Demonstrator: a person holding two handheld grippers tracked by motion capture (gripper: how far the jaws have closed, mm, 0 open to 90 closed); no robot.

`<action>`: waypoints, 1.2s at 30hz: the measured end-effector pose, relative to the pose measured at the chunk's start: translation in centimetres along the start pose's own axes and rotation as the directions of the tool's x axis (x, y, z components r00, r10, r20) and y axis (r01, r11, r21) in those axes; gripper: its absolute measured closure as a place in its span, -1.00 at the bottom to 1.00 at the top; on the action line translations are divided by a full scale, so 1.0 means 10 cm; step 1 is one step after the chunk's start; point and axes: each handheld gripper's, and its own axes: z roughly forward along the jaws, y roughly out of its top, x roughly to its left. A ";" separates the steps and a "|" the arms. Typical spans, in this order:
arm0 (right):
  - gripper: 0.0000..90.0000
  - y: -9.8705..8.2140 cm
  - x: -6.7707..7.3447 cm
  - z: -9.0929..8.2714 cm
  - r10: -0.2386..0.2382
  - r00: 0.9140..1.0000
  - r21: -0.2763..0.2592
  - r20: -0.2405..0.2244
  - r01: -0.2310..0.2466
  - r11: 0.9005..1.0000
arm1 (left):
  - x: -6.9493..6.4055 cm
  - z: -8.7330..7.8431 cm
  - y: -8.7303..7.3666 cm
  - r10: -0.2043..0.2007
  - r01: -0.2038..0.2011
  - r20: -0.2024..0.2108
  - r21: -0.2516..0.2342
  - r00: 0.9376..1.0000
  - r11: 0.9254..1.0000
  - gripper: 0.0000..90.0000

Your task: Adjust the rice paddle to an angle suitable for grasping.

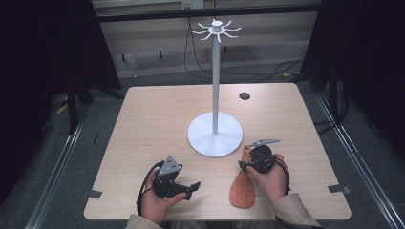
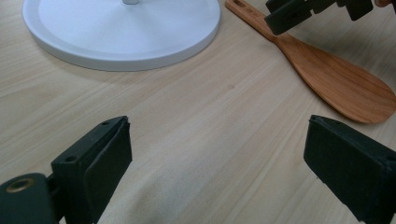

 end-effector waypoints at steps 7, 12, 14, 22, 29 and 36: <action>0.12 0.04 0.06 0.07 -0.066 0.996 0.051 0.051 0.063 0.997 | 0.02 -0.02 0.00 0.002 -0.002 0.000 -0.011 1.000 1.000 -0.83; 0.33 0.05 0.00 0.03 -0.082 0.996 0.085 0.036 0.078 0.993 | 0.03 -0.03 0.00 0.007 -0.007 -0.005 -0.015 1.000 1.000 -0.83; 0.38 0.05 -0.04 0.01 -0.087 0.995 0.095 0.038 0.084 0.992 | 0.03 -0.03 0.00 0.004 -0.004 -0.004 -0.015 1.000 1.000 -0.83; 0.46 0.06 -0.16 -0.08 -0.095 0.995 0.189 0.021 0.090 0.978 | 0.01 -0.02 0.00 0.001 -0.001 -0.002 -0.012 1.000 1.000 -0.82; 0.36 0.18 -0.19 -0.05 -0.114 0.993 0.296 0.024 0.102 0.950 | 0.01 0.00 0.00 0.007 -0.007 0.005 -0.011 1.000 1.000 -0.82; 0.46 0.36 -0.16 0.04 -0.122 0.992 0.435 0.023 0.100 0.895 | 0.03 -0.01 0.00 0.004 -0.004 0.003 -0.013 1.000 1.000 -0.82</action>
